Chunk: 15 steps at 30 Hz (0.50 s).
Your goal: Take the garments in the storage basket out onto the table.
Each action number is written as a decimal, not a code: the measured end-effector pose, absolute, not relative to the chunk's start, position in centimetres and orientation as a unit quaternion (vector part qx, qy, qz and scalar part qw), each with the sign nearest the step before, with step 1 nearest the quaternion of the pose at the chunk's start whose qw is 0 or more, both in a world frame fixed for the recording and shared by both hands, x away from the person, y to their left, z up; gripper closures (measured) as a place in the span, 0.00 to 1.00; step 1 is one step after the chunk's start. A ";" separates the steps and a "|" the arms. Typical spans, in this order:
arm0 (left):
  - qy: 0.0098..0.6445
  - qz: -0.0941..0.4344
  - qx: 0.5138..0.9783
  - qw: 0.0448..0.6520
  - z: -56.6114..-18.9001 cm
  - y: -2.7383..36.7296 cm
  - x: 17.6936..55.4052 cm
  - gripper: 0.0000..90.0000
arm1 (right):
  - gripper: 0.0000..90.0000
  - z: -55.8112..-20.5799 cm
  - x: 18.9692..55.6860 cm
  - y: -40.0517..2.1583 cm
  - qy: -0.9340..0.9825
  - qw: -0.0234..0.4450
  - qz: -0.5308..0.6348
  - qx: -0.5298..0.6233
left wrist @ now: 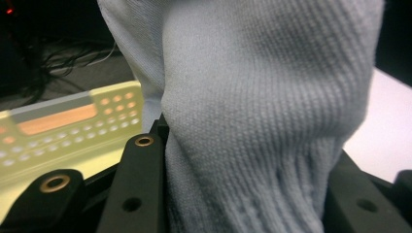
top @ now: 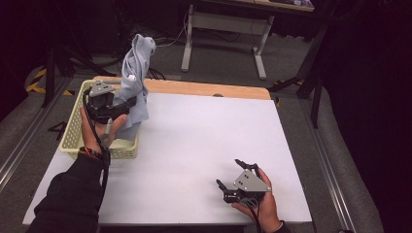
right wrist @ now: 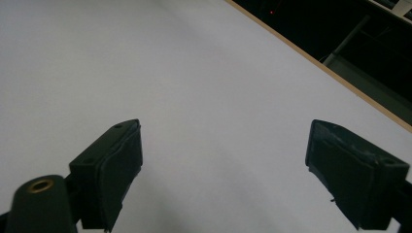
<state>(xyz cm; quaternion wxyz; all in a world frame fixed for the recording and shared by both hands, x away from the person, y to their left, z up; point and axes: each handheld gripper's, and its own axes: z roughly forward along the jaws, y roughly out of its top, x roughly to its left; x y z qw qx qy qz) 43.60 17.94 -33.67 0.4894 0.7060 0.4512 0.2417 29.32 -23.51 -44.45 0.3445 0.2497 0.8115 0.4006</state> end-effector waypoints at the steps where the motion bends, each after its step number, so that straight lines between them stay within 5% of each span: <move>1: 0.447 0.239 0.706 0.494 -33.5 17.7 43.4 0.68 | 0.15 -44.4 29.3 -23.6 0.809 0.347 0.403 0.250; 15: 0.385 0.215 0.718 0.538 -32.1 13.1 41.0 0.68 | 0.15 -44.1 29.2 -23.9 0.799 0.351 0.416 0.256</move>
